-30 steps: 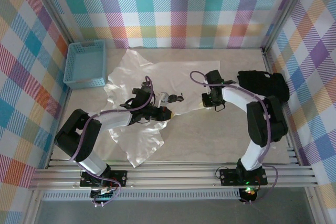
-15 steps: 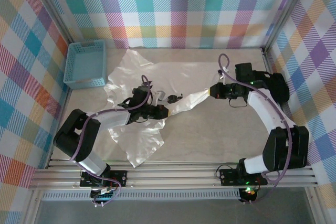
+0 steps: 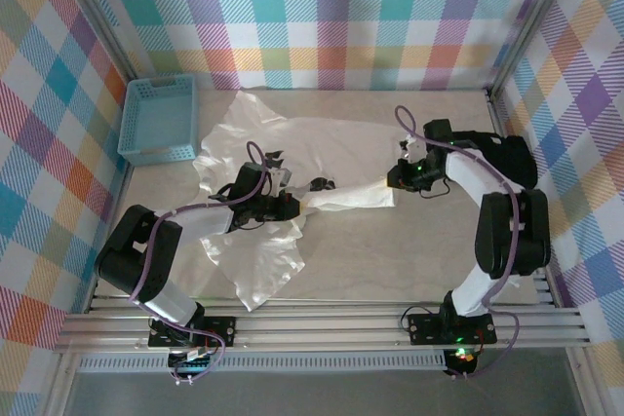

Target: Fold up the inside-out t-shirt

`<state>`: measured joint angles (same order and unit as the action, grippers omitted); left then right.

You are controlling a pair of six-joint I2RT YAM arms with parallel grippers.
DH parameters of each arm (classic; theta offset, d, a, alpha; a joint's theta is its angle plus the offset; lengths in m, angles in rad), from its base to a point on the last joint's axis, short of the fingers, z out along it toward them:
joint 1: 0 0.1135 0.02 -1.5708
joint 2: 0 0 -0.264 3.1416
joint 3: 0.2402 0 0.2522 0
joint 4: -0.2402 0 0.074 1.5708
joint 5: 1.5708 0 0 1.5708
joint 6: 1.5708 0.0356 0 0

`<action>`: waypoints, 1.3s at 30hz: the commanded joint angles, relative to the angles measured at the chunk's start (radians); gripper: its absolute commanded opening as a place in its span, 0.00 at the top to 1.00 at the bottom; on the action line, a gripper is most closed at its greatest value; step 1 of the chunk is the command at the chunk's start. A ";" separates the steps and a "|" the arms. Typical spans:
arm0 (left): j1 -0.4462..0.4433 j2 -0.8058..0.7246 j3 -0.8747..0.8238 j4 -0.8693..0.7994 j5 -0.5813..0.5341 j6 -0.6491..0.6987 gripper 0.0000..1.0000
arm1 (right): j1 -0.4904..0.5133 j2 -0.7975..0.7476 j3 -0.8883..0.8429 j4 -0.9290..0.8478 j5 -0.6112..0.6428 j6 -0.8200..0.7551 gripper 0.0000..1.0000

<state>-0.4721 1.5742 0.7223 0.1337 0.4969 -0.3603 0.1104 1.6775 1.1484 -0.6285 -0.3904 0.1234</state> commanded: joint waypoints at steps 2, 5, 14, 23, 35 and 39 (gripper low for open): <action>0.006 0.016 0.011 0.001 0.030 0.003 1.00 | 0.004 0.025 0.030 -0.024 0.309 0.019 0.75; 0.005 0.023 0.016 0.000 0.034 0.002 1.00 | 0.047 -0.003 0.010 -0.037 0.411 -0.004 0.71; 0.006 0.039 0.023 0.008 0.043 -0.002 1.00 | 0.265 -0.073 -0.121 0.100 0.505 -0.012 0.48; 0.004 0.029 0.025 0.005 0.049 -0.003 1.00 | 0.294 0.079 -0.024 0.103 0.752 -0.011 0.49; 0.005 0.032 0.025 0.007 0.054 0.003 1.00 | 0.206 -0.011 -0.069 0.086 0.648 0.004 0.95; 0.005 0.024 0.029 0.007 0.051 -0.001 1.00 | 0.156 -0.073 -0.072 0.112 0.455 -0.038 1.00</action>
<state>-0.4721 1.6058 0.7250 0.1341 0.5343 -0.3599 0.2958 1.6684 1.0851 -0.5232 0.2054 0.1143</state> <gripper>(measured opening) 0.047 0.068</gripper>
